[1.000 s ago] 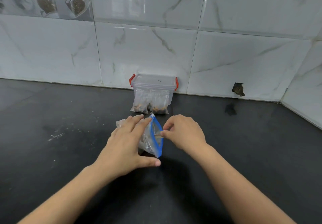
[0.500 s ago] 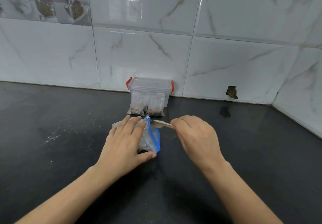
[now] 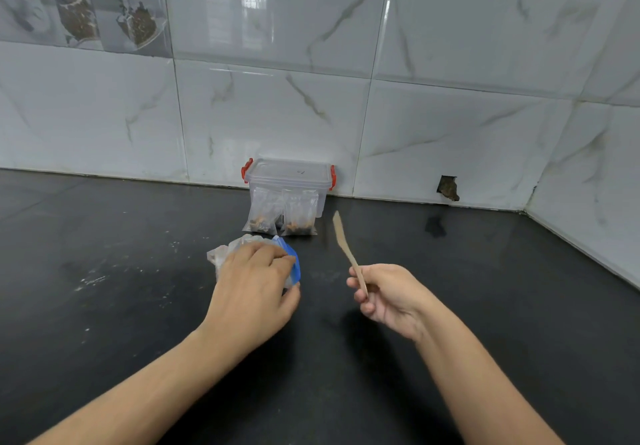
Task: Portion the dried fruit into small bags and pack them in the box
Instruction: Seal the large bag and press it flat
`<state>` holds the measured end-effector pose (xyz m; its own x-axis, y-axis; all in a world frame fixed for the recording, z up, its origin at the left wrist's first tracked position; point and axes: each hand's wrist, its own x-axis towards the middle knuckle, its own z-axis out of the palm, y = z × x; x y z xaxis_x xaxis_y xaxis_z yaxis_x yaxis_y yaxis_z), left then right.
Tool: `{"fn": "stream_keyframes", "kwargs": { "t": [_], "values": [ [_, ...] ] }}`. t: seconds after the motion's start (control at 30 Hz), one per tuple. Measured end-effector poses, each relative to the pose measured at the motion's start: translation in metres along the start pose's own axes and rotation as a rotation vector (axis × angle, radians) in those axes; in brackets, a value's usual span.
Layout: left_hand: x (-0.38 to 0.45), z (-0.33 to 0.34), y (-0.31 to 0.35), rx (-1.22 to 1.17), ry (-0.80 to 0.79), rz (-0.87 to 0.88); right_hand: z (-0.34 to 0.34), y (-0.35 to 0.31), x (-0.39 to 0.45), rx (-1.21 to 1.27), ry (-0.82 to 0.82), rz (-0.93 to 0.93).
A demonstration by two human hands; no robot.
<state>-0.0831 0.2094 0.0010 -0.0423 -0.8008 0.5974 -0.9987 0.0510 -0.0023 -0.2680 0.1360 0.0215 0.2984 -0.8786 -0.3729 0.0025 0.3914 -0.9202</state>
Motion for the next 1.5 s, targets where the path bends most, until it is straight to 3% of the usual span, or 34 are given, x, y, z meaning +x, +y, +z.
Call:
{"fn": "stream_keyframes", "kwargs": {
  "t": [0.13,0.23,0.47,0.6,0.67,0.77,0.87,0.97,1.1,1.27,1.43,1.5],
  "values": [
    [0.008,-0.007,-0.004,-0.061,0.047,-0.001,0.011,0.001,0.007,-0.071,0.081,-0.034],
    [0.013,-0.023,-0.010,-0.237,0.158,-0.083,0.017,-0.003,0.008,-0.078,0.084,-0.106],
    [0.039,-0.045,-0.026,-1.228,0.268,-0.408,0.025,-0.031,0.015,-0.087,0.019,-0.353],
    [0.042,-0.046,-0.025,-1.511,0.300,-0.498,0.027,-0.041,0.018,-0.038,-0.036,-0.367],
    [0.040,-0.037,-0.031,-1.600,0.264,-0.503,0.027,-0.043,0.020,-0.052,0.007,-0.407],
    [0.029,-0.012,-0.040,-1.700,0.027,-0.458,0.030,-0.050,0.016,0.050,0.004,-0.464],
    [0.019,0.009,-0.034,-1.634,-0.144,-0.458,0.038,-0.055,0.014,0.150,-0.027,-0.484],
    [0.019,0.020,-0.030,-1.442,-0.235,-0.439,0.041,-0.061,0.013,0.071,-0.012,-0.522],
    [0.024,0.014,-0.045,-1.327,-0.239,-0.396,0.022,-0.087,0.012,-0.015,0.104,-0.685],
    [0.029,0.011,-0.065,-1.303,-0.333,-0.441,0.018,-0.089,0.010,0.036,0.053,-0.628],
    [0.028,0.008,-0.060,-1.122,-0.271,-0.392,0.032,-0.087,0.014,0.108,0.122,-0.666],
    [0.031,0.011,-0.058,-0.946,-0.051,-0.432,0.038,-0.089,0.014,0.092,0.166,-0.700]
  ]
}}
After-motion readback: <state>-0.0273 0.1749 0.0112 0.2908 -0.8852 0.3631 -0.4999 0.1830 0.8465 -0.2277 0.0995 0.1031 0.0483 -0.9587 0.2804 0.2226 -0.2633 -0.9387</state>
